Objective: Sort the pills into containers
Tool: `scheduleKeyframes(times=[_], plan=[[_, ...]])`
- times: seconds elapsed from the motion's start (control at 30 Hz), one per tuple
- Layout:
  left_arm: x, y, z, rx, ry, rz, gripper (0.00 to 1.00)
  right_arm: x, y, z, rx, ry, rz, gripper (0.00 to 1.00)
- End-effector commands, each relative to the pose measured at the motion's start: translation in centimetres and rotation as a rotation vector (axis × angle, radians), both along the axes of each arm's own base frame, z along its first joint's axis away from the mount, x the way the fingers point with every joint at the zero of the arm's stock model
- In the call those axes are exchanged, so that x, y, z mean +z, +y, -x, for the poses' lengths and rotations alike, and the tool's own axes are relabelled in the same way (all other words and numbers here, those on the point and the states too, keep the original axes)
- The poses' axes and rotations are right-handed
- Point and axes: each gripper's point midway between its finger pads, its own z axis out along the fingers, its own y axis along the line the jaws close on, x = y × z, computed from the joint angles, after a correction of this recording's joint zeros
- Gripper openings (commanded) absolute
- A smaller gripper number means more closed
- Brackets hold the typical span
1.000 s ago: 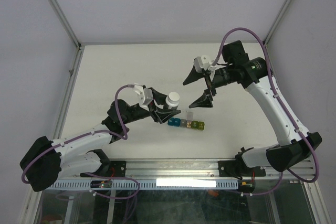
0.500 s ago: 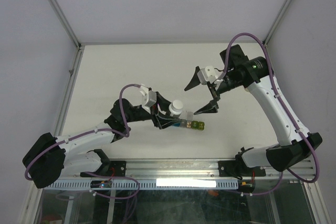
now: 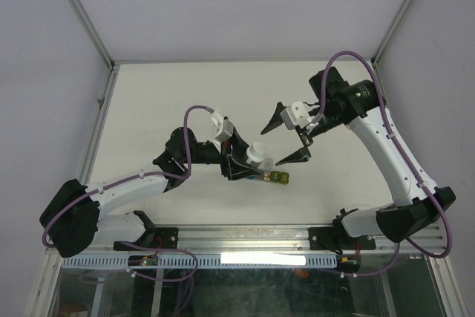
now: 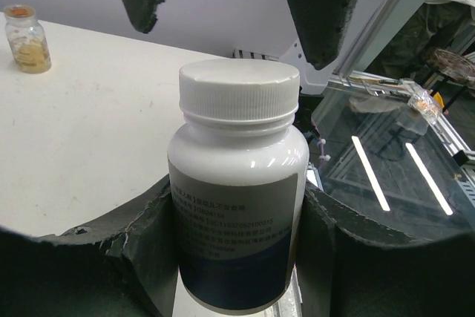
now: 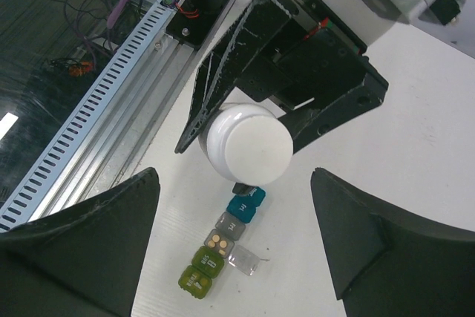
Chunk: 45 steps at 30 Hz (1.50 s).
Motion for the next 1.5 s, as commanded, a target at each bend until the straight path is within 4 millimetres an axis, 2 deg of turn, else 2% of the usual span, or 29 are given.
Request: scheduleKeyframes(times=[0.0,0.23,0.8,1.27,1.47], plan=[[1.7,-0.3,0.2,-0.047,-0.001,0.015,0.00,0.7,1.0,0.1,0.019,-0.003,-0.024,0.83],[1.6,-0.3,0.2,-0.055,-0.001,0.001,0.00,-0.2,2.0,0.5,0.036,0.039,0.013,0.71],[1.6,-0.4,0.5,-0.084,-0.007,0.003,0.00,-1.2,2.1,0.1,0.001,0.049,0.062,0.55],[1.6,-0.6,0.1,-0.066,-0.004,-0.007,0.00,-1.2,2.0,0.8,0.001,0.067,0.066,0.51],[1.7,-0.8,-0.5,-0.042,-0.003,-0.010,0.00,-2.1,1.9,0.9,-0.017,0.090,0.094,0.38]])
